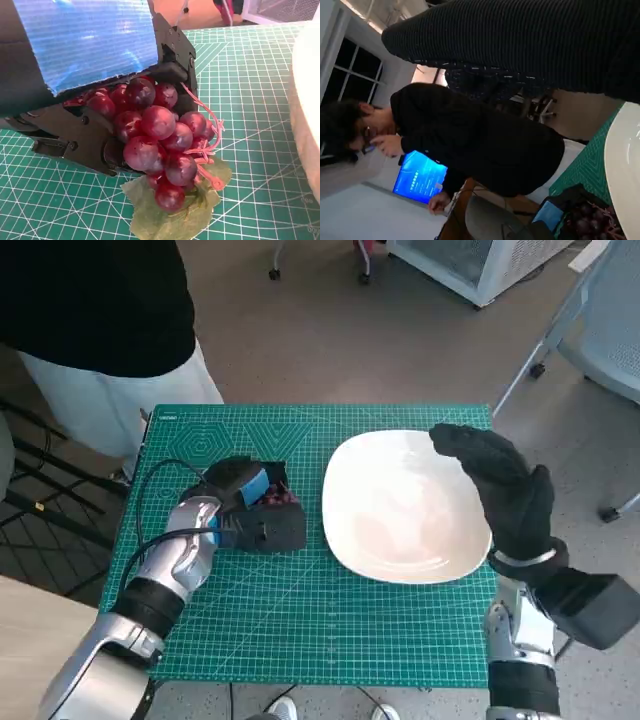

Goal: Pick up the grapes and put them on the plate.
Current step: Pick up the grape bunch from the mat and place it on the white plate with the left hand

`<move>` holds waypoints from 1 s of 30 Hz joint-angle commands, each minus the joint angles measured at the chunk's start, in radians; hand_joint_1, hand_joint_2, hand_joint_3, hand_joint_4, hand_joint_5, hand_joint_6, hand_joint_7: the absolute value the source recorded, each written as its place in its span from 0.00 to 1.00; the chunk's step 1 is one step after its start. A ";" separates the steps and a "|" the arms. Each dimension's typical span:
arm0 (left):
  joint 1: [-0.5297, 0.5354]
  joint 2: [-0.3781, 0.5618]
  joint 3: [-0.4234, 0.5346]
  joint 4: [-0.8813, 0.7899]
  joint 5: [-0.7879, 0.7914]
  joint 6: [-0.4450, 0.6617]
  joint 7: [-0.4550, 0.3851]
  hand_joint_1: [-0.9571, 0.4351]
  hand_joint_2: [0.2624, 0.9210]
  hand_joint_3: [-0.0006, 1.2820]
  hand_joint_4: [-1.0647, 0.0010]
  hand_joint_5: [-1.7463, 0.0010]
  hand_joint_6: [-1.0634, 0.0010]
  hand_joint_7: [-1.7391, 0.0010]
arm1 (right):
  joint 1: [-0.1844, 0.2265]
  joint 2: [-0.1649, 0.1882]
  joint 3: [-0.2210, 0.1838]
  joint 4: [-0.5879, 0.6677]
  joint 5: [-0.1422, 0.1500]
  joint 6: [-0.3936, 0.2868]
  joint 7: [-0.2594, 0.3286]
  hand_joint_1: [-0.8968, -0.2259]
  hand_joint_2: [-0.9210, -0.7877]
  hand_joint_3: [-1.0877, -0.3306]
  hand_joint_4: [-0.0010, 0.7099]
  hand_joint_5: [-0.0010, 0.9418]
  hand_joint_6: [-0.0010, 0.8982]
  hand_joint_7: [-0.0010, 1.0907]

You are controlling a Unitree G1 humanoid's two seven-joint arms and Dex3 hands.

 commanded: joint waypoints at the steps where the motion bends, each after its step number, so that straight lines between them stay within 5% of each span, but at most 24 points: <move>1: 0.016 0.006 0.003 0.005 -0.003 0.003 -0.014 0.69 1.00 0.10 0.43 0.27 0.48 0.30 | 0.005 0.000 0.002 0.014 -0.011 0.002 -0.007 0.60 0.00 0.58 0.24 0.00 0.00 0.32; 15: 0.038 0.040 0.026 -0.144 0.005 0.035 -0.034 0.69 1.00 0.11 0.44 0.30 0.49 0.26 | 0.001 0.000 0.005 0.011 -0.011 0.007 -0.015 0.60 0.00 0.57 0.24 0.00 0.00 0.31; 30: 0.075 0.109 0.082 -0.512 0.034 0.140 -0.108 0.69 1.00 0.11 0.41 0.27 0.50 0.30 | -0.006 0.003 0.002 0.020 -0.009 0.006 -0.024 0.57 0.00 0.58 0.24 0.00 0.00 0.31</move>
